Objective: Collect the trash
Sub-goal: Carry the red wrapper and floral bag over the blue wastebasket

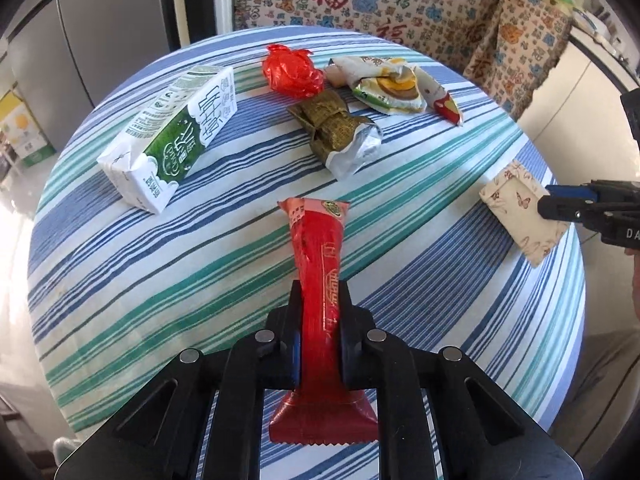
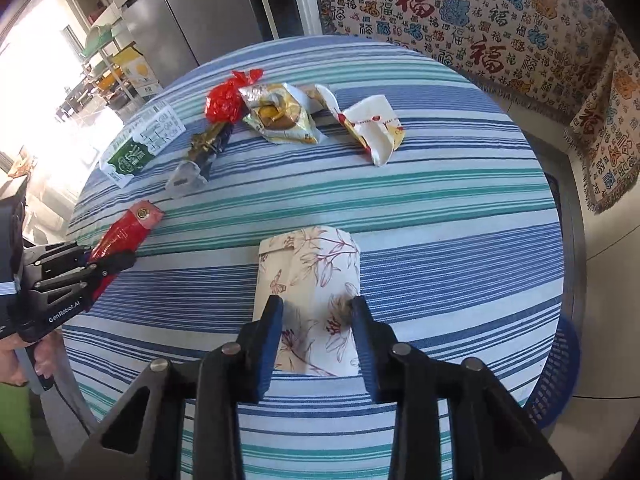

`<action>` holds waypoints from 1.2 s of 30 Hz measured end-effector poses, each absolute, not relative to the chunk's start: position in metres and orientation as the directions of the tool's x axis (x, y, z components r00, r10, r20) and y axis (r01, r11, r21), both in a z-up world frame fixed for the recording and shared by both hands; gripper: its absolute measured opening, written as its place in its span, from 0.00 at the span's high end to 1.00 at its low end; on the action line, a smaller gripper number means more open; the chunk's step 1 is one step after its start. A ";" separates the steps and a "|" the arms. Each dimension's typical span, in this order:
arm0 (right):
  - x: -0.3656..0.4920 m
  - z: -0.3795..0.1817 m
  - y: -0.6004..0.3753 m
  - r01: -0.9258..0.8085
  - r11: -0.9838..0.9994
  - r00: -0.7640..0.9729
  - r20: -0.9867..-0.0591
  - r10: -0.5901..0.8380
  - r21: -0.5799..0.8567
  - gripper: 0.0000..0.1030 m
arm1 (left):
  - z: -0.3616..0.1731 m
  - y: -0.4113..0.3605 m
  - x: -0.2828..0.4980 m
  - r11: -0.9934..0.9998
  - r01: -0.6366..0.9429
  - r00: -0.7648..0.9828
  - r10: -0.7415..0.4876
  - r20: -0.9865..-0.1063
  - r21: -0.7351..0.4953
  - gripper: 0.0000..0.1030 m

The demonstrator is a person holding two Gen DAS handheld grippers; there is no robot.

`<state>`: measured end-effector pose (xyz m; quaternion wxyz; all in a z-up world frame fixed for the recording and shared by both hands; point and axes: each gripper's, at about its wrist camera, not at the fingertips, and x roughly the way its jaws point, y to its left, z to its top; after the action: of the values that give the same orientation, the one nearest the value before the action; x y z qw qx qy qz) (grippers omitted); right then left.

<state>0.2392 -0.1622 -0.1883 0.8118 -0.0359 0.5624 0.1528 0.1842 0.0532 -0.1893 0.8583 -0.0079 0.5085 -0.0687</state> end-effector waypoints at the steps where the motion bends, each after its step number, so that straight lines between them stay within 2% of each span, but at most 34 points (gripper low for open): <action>1: 0.236 -0.184 -0.163 -0.295 0.950 0.333 -0.920 0.206 0.105 0.70 | -0.187 0.054 0.180 0.990 0.110 0.485 -0.126 -0.866 -0.083 0.89; 2: 0.233 -0.180 -0.165 -0.300 0.948 0.341 -0.917 0.208 0.103 0.81 | -0.182 0.055 0.174 0.990 0.111 0.499 -0.131 -0.856 -0.087 0.89; 3: 0.230 -0.177 -0.168 -0.300 0.948 0.345 -0.915 0.210 0.105 0.98 | -0.179 0.055 0.172 0.989 0.113 0.510 -0.139 -0.849 -0.094 0.89; 10: 0.225 -0.172 -0.184 -0.292 0.949 0.353 -0.908 0.224 0.120 1.00 | -0.159 0.046 0.160 0.984 0.119 0.555 -0.178 -0.813 -0.134 0.90; 16: 0.221 -0.162 -0.190 -0.286 0.948 0.372 -0.896 0.244 0.140 0.98 | -0.155 0.026 0.155 0.982 0.152 0.556 -0.179 -0.812 -0.113 0.90; 17: 0.223 -0.164 -0.190 -0.283 0.948 0.366 -0.897 0.246 0.145 0.87 | -0.155 0.025 0.155 0.982 0.151 0.555 -0.179 -0.812 -0.113 0.90; 18: 0.223 -0.167 -0.190 -0.283 0.948 0.365 -0.897 0.248 0.147 0.71 | -0.156 0.024 0.155 0.982 0.148 0.554 -0.181 -0.812 -0.117 0.90; 19: 0.223 -0.169 -0.188 -0.284 0.947 0.372 -0.893 0.252 0.149 0.33 | -0.157 0.024 0.154 0.982 0.146 0.554 -0.184 -0.812 -0.123 0.90; 20: 0.221 -0.171 -0.186 -0.287 0.945 0.378 -0.888 0.260 0.155 0.22 | -0.157 0.025 0.154 0.981 0.144 0.553 -0.189 -0.811 -0.130 0.90; 23: 0.218 -0.182 -0.169 -0.299 0.942 0.372 -0.891 0.261 0.151 0.22 | -0.158 0.025 0.153 0.980 0.141 0.552 -0.194 -0.811 -0.138 0.90; 28: 0.213 -0.203 -0.130 -0.298 0.948 0.446 -0.894 0.033 -0.113 0.23 | -0.159 0.024 0.152 0.980 0.138 0.550 -0.198 -0.811 -0.146 0.90; 29: 0.212 -0.205 -0.131 -0.293 0.949 0.442 -0.897 0.028 -0.115 0.40 | -0.159 0.023 0.150 0.979 0.140 0.552 -0.200 -0.810 -0.146 0.90; 30: 0.212 -0.203 -0.135 -0.271 0.950 0.458 -0.889 -0.013 -0.153 0.53 | -0.158 0.023 0.149 0.979 0.141 0.554 -0.201 -0.808 -0.147 0.90; 31: 0.213 -0.201 -0.141 -0.271 0.955 0.448 -0.894 0.013 -0.121 0.64 | -0.156 0.023 0.148 0.979 0.143 0.556 -0.203 -0.806 -0.148 0.90; 33: 0.214 -0.197 -0.157 -0.259 0.965 0.416 -0.906 0.082 -0.031 0.66 | -0.155 0.021 0.147 0.977 0.148 0.559 -0.209 -0.802 -0.151 0.90; 36: 0.210 -0.183 -0.175 -0.248 0.968 0.438 -0.889 0.137 0.027 0.66 | -0.153 0.013 0.147 0.973 0.164 0.564 -0.226 -0.794 -0.161 0.90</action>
<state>0.2098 -0.1746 -0.1832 0.8461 -0.0536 0.5180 0.1137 0.1472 0.0127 -0.1525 0.8838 -0.0346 0.4535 -0.1103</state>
